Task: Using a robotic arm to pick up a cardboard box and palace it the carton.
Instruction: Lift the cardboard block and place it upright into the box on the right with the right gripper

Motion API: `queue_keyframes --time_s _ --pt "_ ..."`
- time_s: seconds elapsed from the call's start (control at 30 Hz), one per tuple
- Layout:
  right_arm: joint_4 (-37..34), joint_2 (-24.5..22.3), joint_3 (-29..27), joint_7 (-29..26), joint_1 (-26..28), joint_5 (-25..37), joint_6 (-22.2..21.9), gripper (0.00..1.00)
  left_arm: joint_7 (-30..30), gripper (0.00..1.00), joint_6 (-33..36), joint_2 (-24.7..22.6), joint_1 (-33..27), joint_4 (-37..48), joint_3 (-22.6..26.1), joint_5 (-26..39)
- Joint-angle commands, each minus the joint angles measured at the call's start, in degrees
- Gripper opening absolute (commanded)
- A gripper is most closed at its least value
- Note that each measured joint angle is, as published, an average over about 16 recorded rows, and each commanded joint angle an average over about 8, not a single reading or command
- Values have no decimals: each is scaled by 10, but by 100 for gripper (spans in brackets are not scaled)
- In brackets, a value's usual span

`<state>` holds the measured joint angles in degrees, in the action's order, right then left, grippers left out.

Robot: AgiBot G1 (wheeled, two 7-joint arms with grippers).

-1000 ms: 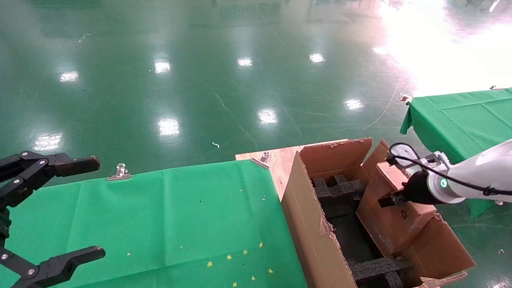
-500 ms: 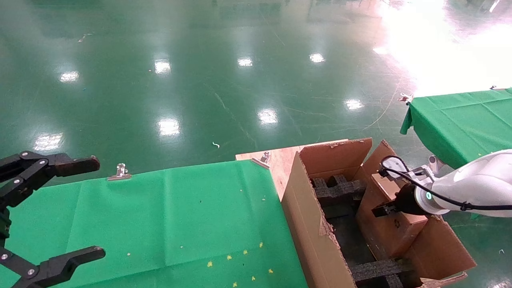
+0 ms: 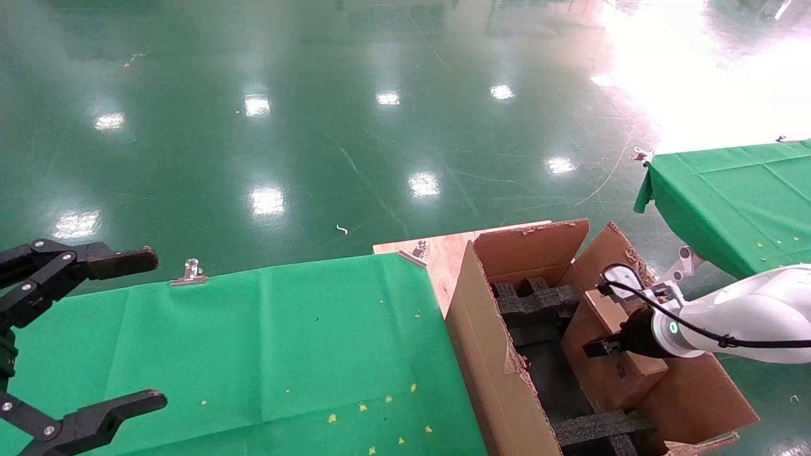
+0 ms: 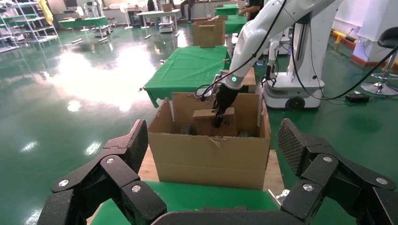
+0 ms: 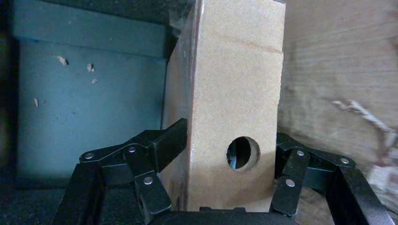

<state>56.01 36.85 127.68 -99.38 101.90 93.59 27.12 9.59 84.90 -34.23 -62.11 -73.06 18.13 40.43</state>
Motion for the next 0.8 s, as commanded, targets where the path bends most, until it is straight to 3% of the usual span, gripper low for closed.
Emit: queue_keyframes --time_s 0.03,0.7,0.77,0.8 --pt "-5 2 -2 10 -6 -9 -2 0 0 100 0 0 0 0 0 0" --pt "-38 11 -14 88 -43 -69 9 0 0 100 0 0 0 0 0 0" --pt "-41 12 -15 94 -46 -75 10 6 0 100 0 0 0 0 0 0" --pt "-42 12 -16 96 -47 -76 10 18 0 100 0 0 0 0 0 0"
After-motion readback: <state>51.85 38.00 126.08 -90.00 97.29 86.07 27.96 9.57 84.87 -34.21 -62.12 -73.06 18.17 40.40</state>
